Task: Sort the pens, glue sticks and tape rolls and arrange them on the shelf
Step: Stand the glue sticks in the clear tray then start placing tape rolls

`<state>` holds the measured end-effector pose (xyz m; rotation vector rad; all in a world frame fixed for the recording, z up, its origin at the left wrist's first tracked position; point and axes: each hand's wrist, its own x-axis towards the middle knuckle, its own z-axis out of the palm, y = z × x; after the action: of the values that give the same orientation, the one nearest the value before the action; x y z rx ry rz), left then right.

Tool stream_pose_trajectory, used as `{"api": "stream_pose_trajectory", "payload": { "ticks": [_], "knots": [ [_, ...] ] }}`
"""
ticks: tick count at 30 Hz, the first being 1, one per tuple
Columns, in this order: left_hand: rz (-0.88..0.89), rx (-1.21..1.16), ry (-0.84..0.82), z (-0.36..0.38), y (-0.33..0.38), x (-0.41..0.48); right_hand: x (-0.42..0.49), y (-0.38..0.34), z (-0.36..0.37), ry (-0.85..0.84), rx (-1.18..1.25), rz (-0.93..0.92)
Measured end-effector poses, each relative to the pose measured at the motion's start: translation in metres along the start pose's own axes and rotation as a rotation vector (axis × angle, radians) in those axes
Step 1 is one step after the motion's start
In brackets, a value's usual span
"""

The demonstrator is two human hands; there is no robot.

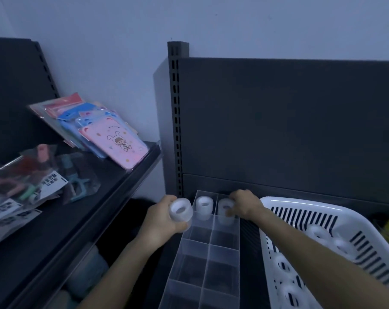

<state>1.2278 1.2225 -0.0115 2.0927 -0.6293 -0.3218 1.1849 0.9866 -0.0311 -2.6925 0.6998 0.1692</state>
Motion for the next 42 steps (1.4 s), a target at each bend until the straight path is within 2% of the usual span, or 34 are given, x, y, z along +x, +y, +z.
{"api": "stream_pose_trajectory", "payload": {
  "ticks": [5,23,29,35,39,42],
  "knots": [
    [0.021,-0.046,-0.024,0.006,-0.001,0.006,0.003,0.002,0.007,0.002,-0.083,-0.025],
    [0.042,-0.074,-0.010,0.012,-0.002,0.007,0.003,0.007,0.009,0.052,-0.081,-0.051],
    [0.046,-0.066,-0.009,0.013,0.000,0.006,0.004,0.012,0.009,0.089,-0.004,-0.061],
    [0.035,-0.073,-0.002,0.014,0.002,0.008,0.005,0.010,0.011,0.066,-0.084,-0.082],
    [0.043,-0.071,0.005,0.015,0.002,0.008,-0.002,0.004,0.001,0.075,-0.013,-0.092],
    [0.089,-0.030,0.023,0.015,0.003,0.008,-0.022,-0.020,-0.011,0.131,0.249,-0.225]
  ]
}}
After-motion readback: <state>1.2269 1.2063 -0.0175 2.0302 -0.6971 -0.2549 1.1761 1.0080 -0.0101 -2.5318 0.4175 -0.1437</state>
